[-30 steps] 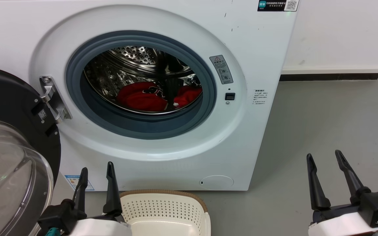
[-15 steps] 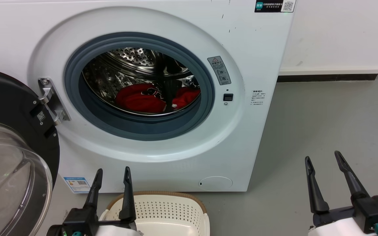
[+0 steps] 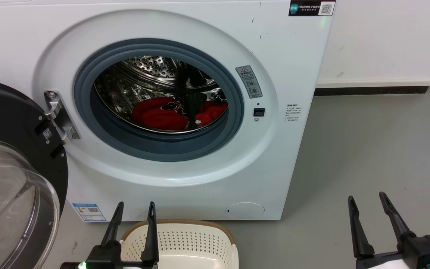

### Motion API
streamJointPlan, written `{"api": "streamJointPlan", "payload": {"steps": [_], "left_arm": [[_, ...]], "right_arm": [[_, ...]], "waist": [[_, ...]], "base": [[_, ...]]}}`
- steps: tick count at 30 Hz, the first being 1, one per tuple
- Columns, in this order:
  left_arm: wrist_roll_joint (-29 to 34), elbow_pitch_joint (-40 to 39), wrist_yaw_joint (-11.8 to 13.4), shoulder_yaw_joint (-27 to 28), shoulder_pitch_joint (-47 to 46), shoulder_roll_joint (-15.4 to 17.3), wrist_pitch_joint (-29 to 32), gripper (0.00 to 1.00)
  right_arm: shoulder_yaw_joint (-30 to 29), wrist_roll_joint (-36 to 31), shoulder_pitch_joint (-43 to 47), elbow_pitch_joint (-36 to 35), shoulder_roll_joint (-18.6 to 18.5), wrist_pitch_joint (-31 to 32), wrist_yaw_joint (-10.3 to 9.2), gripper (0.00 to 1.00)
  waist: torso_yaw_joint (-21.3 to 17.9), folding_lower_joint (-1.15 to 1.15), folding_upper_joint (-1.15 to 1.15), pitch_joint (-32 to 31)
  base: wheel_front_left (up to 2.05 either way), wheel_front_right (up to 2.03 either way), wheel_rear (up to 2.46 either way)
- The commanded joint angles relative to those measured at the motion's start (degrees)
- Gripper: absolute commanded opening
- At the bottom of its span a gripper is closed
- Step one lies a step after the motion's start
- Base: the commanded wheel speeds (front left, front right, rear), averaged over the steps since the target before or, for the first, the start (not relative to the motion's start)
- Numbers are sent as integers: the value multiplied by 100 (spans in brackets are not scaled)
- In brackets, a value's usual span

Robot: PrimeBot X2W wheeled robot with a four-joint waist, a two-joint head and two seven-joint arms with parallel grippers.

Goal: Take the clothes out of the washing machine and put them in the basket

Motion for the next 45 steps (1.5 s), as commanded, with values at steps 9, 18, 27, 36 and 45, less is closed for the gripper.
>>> {"api": "streamJointPlan", "payload": {"steps": [9, 18, 27, 36, 45], "left_arm": [[221, -1, 5, -53, 78, 6, -80, 100], [221, 49, -58, -33, 93, 6, -80, 100], [349, 287, -366, 180, 28, 91, -80, 100], [463, 578, -735, 512, -1153, 690, -80, 100], [522, 1978, -1036, 342, -3497, 1911, 458, 100]], "right_arm": [[36, -242, 10, 180, -12, -77, -4, 100], [47, -70, -20, 212, -17, -77, -6, 100], [-18, 75, -172, 361, -10, -77, -6, 100], [113, 268, -593, 64, -6, -76, -5, 100], [306, 397, -1047, -207, -5, -76, -6, 100]], "waist": [[4, -1, 0, -12], [-1, -1, 0, -22], [-418, -1, 0, 221], [-1084, -1, 0, 1382], [-1498, -1, 0, 2578]], "base": [[0, 0, 0], [0, 0, 0], [0, 0, 0], [0, 0, 0], [0, 0, 0]]}}
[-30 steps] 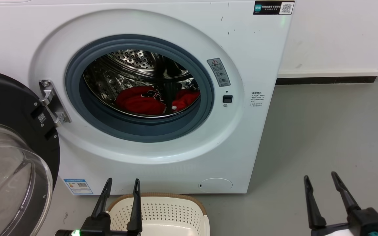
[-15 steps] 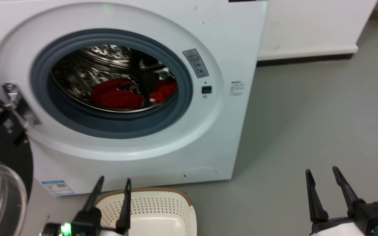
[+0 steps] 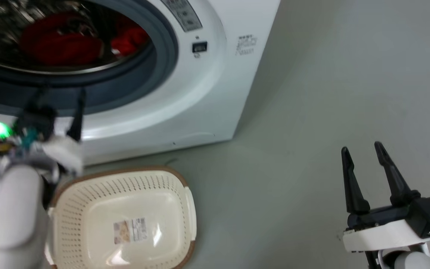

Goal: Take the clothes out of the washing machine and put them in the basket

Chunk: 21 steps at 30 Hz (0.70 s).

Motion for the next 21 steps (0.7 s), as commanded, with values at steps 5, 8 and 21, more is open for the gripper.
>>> {"api": "streamJointPlan", "payload": {"steps": [5, 8, 21], "left_arm": [[22, 695, -32, -590, -1558, 609, 955, 100], [-162, 1011, -35, -1161, -2465, 1007, 1587, 100], [-1263, 1887, -33, -2729, -5670, 2190, 4023, 100]], "right_arm": [[105, 37, -284, -98, 9, -14, -6, 100], [202, 123, -394, -147, 7, -14, -6, 100], [742, 537, -669, -319, 9, -14, -6, 100]], "waist": [[-499, -2, 0, 1046], [-635, -2, 0, 1402], [-1250, -2, 0, 2583]], "base": [[0, 0, 0], [0, 0, 0], [0, 0, 0]]}}
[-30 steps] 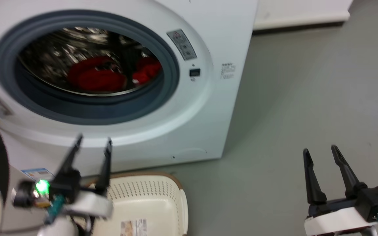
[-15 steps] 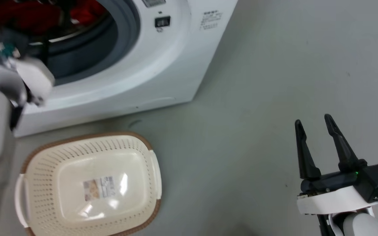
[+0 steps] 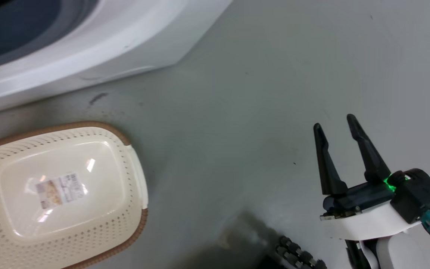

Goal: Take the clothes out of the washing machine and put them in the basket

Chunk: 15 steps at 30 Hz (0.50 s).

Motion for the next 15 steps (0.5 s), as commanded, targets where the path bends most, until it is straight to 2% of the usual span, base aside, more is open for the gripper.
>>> {"api": "streamJointPlan", "payload": {"steps": [1, 4, 10, 15], "left_arm": [[-129, 43, 9, -124, -272, 76, 207, 100], [-309, 127, 10, -478, -715, 349, 692, 100], [-507, 248, 9, -1067, -1297, 888, 1255, 100], [-917, 385, 9, -1316, -1422, 1047, 1485, 100]], "right_arm": [[74, 53, -102, -42, 13, -14, -6, 100], [234, 134, -127, -78, 14, -14, -6, 100], [420, 300, -111, -209, 13, -14, -6, 100], [413, 350, 14, -313, 12, -14, -6, 100]], "waist": [[-277, -1, 0, 331], [-392, -1, 0, 504], [-582, -1, 0, 731], [-576, -1, 0, 825]], "base": [[0, 0, 0], [0, 0, 0], [0, 0, 0], [0, 0, 0]]}}
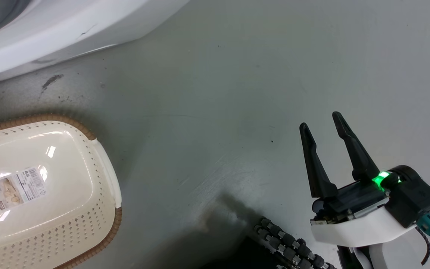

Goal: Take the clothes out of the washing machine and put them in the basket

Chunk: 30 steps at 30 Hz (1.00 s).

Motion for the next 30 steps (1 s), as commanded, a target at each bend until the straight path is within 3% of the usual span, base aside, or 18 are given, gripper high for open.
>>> {"api": "streamJointPlan", "payload": {"steps": [1, 6, 7, 8, 9, 21, 30], "left_arm": [[-105, 50, 10, -58, -55, 45, 60, 100], [-319, 156, 10, -174, -99, 47, 110, 100], [-363, 176, 10, -191, -109, 34, 128, 80], [-386, 185, 10, -209, -137, 30, 127, 36], [-415, 185, 10, -243, -155, 22, 123, 0], [-512, 93, 10, -544, -310, 103, -673, 0], [-636, 361, 111, -529, 186, -307, -2107, 0]], "right_arm": [[3, 55, 34, -35, 10, -14, -6, 100], [21, 88, 51, -72, 10, -14, -6, 100], [15, 96, 51, -74, 10, -14, -7, 100], [15, 100, 48, -77, 10, -14, -6, 100], [16, 102, 39, -83, 10, -14, -6, 100], [59, 66, -237, -33, 10, -14, -6, 100], [-300, -92, -338, 56, 7, -14, -7, 100]], "waist": [[3, -1, 0, 39], [18, -1, 0, 107], [23, -1, 0, 114], [26, -1, 0, 120], [28, -1, 0, 124], [-5, -1, 0, 34], [322, -1, 0, -446]], "base": [[0, 0, 0], [0, 0, 0], [0, 0, 0], [0, 0, 0], [0, 0, 0], [0, 0, 0], [0, 0, 0]]}}
